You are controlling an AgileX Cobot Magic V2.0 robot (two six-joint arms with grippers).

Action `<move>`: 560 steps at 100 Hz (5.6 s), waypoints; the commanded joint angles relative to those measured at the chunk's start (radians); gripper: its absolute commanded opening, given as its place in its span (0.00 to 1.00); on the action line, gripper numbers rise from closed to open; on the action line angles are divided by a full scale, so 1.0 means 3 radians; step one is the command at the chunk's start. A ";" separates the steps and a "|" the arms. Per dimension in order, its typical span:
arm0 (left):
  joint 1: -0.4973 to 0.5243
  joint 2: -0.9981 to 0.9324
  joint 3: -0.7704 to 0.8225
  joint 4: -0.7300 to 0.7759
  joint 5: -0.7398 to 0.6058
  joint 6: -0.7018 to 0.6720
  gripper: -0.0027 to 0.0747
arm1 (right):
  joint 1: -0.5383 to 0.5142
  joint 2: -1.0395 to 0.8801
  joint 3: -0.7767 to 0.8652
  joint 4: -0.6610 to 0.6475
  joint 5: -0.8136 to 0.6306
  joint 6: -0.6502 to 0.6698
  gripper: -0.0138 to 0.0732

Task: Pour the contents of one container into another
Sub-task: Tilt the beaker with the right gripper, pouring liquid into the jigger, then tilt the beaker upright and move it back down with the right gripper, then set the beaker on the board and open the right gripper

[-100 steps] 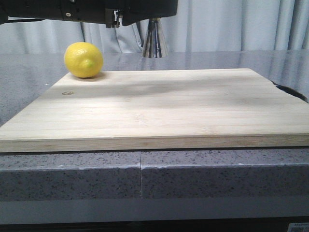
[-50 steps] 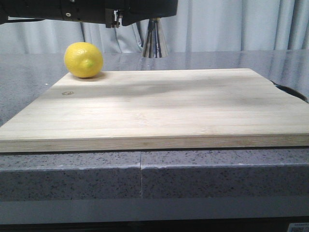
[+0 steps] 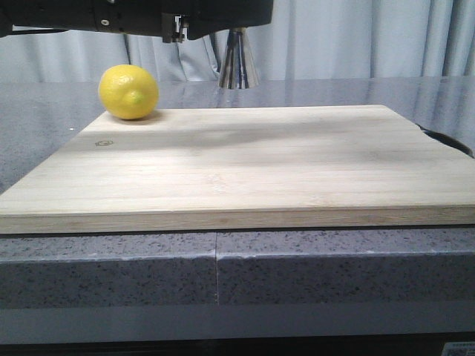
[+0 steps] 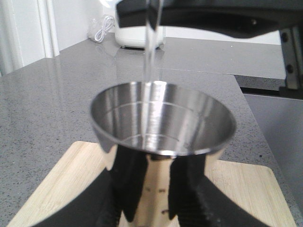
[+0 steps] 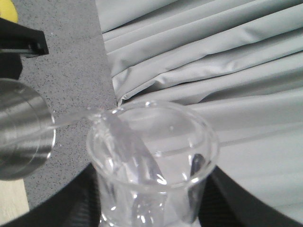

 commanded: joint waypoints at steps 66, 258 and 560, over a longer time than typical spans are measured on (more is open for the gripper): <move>-0.0028 -0.0188 -0.0105 -0.0303 0.0357 -0.0035 0.31 | -0.0007 -0.0132 -0.0131 -0.0408 -0.0118 -0.0024 0.52; -0.0028 -0.0188 -0.0105 -0.0303 0.0357 -0.0035 0.31 | -0.0007 -0.0132 -0.0131 -0.1105 -0.0086 -0.0024 0.52; -0.0028 -0.0188 -0.0105 -0.0303 0.0357 -0.0035 0.31 | -0.1518 0.0368 0.2039 0.3158 -0.3517 0.0400 0.52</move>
